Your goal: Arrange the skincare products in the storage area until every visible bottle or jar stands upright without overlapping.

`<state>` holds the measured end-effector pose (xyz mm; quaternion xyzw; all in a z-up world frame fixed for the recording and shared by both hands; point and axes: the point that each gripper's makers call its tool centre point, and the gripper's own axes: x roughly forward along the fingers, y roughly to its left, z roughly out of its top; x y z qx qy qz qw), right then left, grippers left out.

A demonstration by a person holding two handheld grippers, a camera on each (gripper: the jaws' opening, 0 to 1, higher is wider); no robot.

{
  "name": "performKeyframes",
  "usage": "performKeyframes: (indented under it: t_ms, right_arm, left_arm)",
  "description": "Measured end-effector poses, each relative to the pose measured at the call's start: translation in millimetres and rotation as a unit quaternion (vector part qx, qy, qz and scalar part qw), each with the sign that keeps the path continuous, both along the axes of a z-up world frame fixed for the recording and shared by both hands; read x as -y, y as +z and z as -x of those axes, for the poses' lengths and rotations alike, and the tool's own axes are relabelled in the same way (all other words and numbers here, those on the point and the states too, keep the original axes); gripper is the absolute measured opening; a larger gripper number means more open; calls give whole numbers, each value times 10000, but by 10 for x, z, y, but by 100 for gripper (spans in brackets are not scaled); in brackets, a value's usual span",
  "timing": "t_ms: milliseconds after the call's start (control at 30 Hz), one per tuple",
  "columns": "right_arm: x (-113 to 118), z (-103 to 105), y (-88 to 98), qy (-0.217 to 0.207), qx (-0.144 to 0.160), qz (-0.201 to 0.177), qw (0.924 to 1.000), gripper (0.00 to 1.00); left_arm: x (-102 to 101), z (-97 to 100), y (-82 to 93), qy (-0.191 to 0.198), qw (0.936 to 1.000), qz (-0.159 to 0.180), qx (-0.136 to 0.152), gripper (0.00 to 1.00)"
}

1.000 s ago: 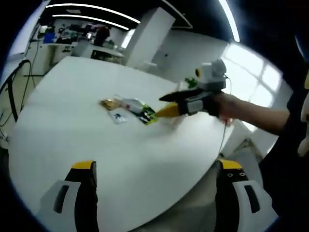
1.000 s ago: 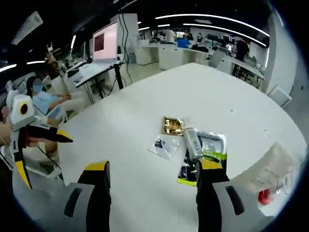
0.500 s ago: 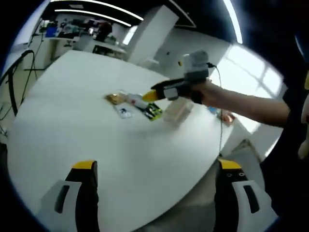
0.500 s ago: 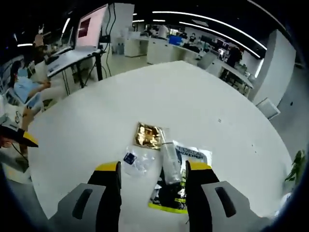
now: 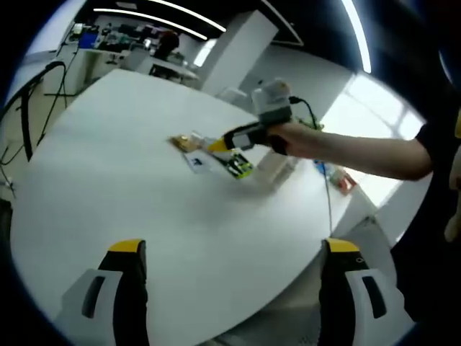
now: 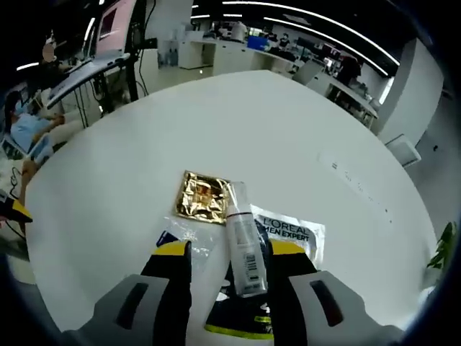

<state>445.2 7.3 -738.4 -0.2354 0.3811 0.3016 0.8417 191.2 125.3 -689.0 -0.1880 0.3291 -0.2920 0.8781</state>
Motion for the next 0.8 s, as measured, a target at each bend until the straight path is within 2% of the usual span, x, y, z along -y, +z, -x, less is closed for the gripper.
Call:
performKeyframes:
  t_ms: [267, 667, 800]
  right_arm:
    - [-23, -135, -145, 80, -57, 18, 9999, 33]
    - [-3, -135, -241, 92, -134, 128, 9998, 22]
    - [-13, -110, -260, 165, -130, 209, 9996, 21]
  left_arm:
    - [56, -48, -26, -24, 10000, 46, -19, 92]
    - [27, -53, 1, 126, 9998, 173, -52, 92]
    - [24, -55, 5, 129, 9998, 169, -53, 91]
